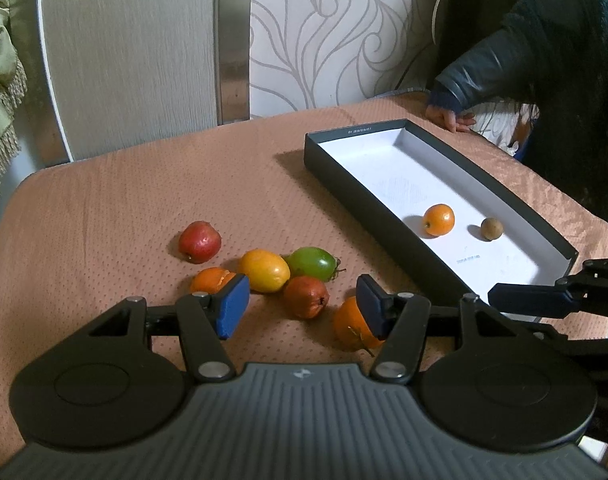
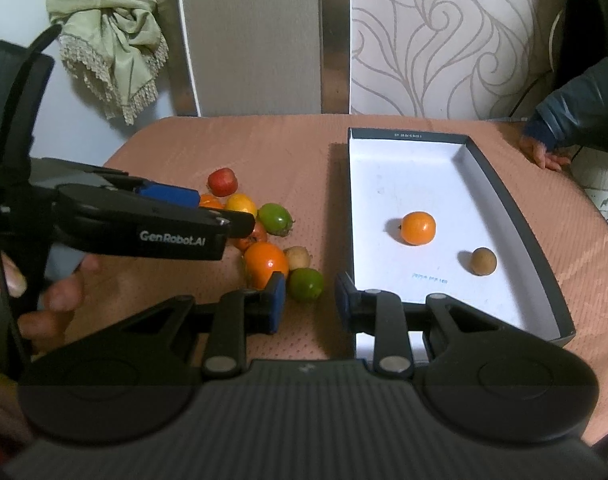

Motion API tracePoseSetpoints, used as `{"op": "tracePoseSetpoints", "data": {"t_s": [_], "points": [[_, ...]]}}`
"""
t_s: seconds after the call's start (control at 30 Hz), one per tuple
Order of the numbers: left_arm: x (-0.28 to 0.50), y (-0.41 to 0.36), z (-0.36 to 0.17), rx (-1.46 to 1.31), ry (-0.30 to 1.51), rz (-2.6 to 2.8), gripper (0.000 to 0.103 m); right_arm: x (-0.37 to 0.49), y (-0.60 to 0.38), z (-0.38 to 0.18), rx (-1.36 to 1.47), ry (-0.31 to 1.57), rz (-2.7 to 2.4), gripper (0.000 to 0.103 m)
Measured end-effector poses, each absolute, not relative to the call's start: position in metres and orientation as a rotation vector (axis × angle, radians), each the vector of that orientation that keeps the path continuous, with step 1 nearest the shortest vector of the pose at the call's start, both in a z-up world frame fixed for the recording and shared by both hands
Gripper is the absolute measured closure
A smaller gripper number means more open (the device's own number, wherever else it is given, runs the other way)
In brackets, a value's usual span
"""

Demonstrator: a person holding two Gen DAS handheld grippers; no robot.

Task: Organize fruits
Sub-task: 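Move both tools back toward the fruit pile beside the box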

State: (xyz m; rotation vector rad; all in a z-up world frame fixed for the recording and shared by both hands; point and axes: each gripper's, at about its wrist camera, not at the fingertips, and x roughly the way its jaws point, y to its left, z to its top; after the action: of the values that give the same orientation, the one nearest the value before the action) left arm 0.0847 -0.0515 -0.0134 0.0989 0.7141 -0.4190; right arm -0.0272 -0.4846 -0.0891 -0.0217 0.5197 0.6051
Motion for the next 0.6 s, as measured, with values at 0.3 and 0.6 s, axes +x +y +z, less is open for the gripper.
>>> {"op": "tracePoseSetpoints", "data": {"t_s": [0.3,0.6], "points": [[0.089,-0.047,-0.017,0.11,0.721,-0.432,0.038,-0.019,-0.48,-0.097,0.003,0.562,0.562,0.073],[0.094,-0.044,-0.02,0.116,0.729,-0.44,0.038,-0.011,-0.47,-0.102,-0.001,0.6,0.536,0.073]]}}
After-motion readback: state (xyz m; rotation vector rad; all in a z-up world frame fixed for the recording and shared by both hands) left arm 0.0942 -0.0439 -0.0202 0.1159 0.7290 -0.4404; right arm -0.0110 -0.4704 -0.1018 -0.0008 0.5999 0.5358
